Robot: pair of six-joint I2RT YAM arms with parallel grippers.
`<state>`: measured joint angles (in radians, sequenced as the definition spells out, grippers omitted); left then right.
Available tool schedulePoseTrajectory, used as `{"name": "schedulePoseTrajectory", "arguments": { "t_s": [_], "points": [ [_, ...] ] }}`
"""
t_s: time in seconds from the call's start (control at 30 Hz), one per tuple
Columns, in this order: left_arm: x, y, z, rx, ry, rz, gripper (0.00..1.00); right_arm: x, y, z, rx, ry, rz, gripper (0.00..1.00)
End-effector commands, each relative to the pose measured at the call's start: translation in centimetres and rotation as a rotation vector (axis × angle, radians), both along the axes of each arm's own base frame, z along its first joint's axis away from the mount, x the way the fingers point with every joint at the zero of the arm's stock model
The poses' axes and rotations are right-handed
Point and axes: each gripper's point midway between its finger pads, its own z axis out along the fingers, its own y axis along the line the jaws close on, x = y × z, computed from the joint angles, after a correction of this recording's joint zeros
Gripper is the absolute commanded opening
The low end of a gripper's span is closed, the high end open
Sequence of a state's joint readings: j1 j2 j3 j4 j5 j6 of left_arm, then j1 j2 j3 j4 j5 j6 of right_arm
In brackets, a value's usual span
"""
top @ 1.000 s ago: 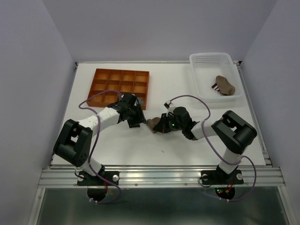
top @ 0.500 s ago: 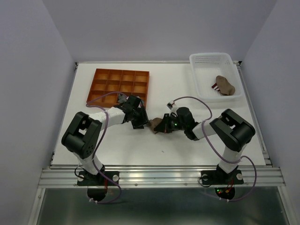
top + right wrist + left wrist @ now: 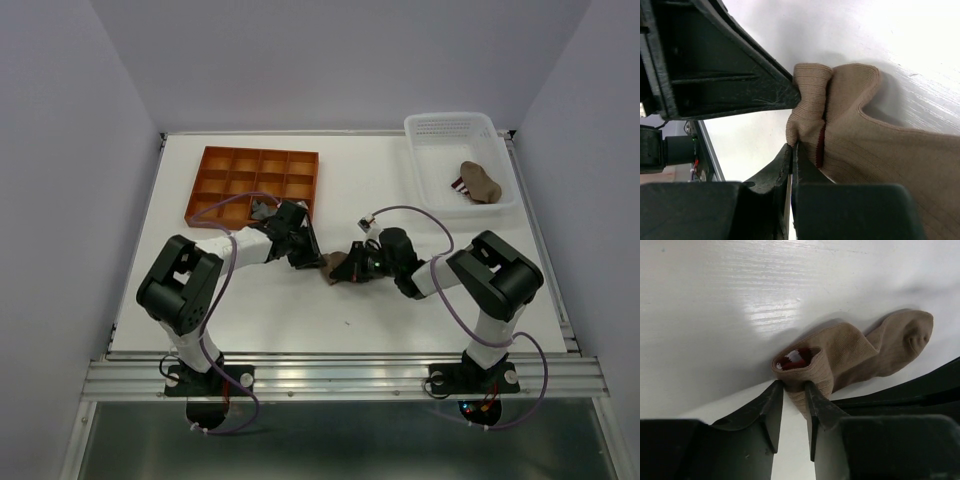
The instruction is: Roll the socks
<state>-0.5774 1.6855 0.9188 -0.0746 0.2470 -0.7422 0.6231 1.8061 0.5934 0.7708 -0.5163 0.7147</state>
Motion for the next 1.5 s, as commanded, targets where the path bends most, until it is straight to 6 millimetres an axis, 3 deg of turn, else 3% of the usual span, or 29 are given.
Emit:
{"name": "schedulePoseTrajectory", "arguments": {
  "t_s": [0.0, 0.17, 0.27, 0.3, 0.33, 0.53, 0.6, 0.77, 0.9, 0.93, 1.13, 1.3, 1.47],
  "points": [
    [1.6, -1.3, 0.9, -0.013, -0.057, -0.009, 0.33, 0.7, 0.2, 0.9, 0.033, -0.041, 0.013, 0.01],
    [2.0, -1.4, 0.6, -0.005, -0.061, -0.008, 0.28, 0.5, 0.4, 0.9, 0.038, -0.036, 0.034, 0.02],
    [2.2, -1.3, 0.8, -0.006, -0.07, 0.001, 0.14, 0.6, 0.4, 1.0, 0.028, -0.05, 0.036, 0.09],
    [2.2, -1.4, 0.8, -0.005, -0.071, 0.002, 0.04, 0.7, 0.4, 1.0, 0.021, -0.057, 0.039, 0.12],
    [2.3, -1.4, 0.9, -0.008, -0.074, 0.001, 0.0, 0.7, 0.1, 0.9, -0.003, -0.067, 0.041, 0.18],
    [2.0, -1.5, 1.4, -0.018, -0.077, -0.005, 0.0, 1.3, -0.5, 3.0, -0.076, -0.16, 0.058, 0.3],
    [2.0, -1.3, 1.5, -0.009, -0.081, 0.001, 0.0, 1.4, -0.9, 4.7, -0.077, -0.208, 0.049, 0.33],
    [1.8, -0.2, 1.6, 0.051, -0.078, 0.015, 0.0, 1.0, -3.1, 6.1, -0.145, -0.235, -0.029, 0.36],
    [1.5, 0.6, 1.6, 0.095, -0.07, 0.011, 0.0, 0.9, -6.4, 3.6, -0.302, -0.144, -0.16, 0.31],
    [1.4, 0.9, 1.8, 0.108, -0.068, 0.011, 0.0, 0.7, -7.9, 2.3, -0.38, -0.1, -0.208, 0.28],
    [1.3, 2.1, 2.6, 0.156, -0.083, 0.035, 0.0, 0.1, -12.9, -0.7, -0.58, -0.008, -0.374, 0.27],
    [0.9, 3.1, 2.2, 0.215, -0.058, 0.039, 0.0, 0.9, -14.4, -1.4, -0.658, -0.031, -0.426, 0.24],
    [0.7, 4.6, 2.2, 0.311, -0.04, 0.059, 0.0, 2.4, -13.2, -2.1, -0.678, -0.052, -0.379, 0.22]
  ]
}}
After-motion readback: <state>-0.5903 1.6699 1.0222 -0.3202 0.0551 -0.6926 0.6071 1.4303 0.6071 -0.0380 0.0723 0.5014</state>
